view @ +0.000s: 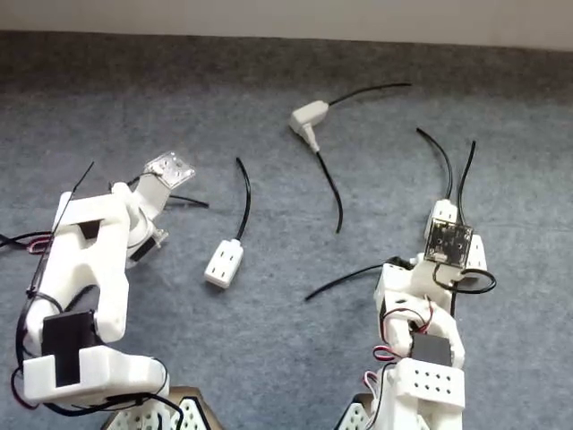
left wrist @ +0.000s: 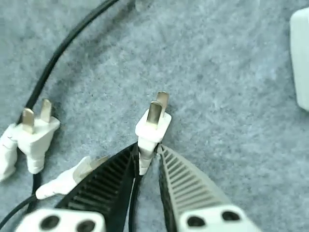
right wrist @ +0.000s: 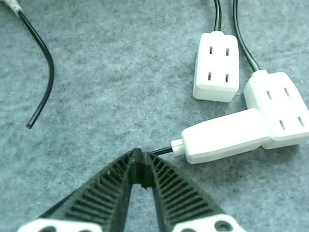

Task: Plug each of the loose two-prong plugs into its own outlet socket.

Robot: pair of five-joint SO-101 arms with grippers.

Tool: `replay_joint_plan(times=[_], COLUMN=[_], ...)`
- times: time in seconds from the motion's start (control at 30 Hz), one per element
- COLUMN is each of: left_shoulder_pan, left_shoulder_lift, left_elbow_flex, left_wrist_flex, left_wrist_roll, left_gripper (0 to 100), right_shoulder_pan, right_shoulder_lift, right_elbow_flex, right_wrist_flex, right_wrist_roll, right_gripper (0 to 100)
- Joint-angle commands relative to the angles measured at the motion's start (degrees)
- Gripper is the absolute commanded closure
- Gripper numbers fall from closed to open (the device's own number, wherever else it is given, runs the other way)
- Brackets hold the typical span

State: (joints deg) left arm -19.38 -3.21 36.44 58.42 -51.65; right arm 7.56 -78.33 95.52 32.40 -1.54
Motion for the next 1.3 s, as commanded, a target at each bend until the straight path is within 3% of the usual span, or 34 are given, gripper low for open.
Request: replay_joint_plan(times=[0.0,0.23,0.47,0.7,0.93,1.1,1.27], left_shoulder_pan=[-1.9,-2.2,0.0,2.9,5.0,8.7,11.5], left_shoulder_lift=[-2.6,-2.7,-2.7,-2.7,-2.7,-2.7,-2.3], left_elbow_flex=[1.2,1.8,1.4,1.5,1.8,1.8,1.4], left_wrist_flex=[-0.8,-0.8,5.5,4.5,4.8,4.8,4.5], left_wrist_roll=[0.2,0.2,0.1,0.4,0.4,0.2,0.1], left_gripper=[99,87,87,87,87,99,99], right_shoulder_pan=[0.5,0.6,0.6,0.5,0.4,0.4,0.4], right_shoulder_lift=[0.7,0.7,0.7,0.7,0.7,0.7,0.7], right_elbow_flex=[1.1,1.1,1.0,1.0,0.9,0.9,0.9], right_wrist_flex=[-1.5,-1.5,-1.5,-1.5,-1.5,-1.5,-1.5], right_wrist_roll=[-0.4,-0.4,-0.4,-0.4,-0.4,-0.4,-0.4], right_gripper=[99.0,99.0,99.0,99.0,99.0,99.0,99.0])
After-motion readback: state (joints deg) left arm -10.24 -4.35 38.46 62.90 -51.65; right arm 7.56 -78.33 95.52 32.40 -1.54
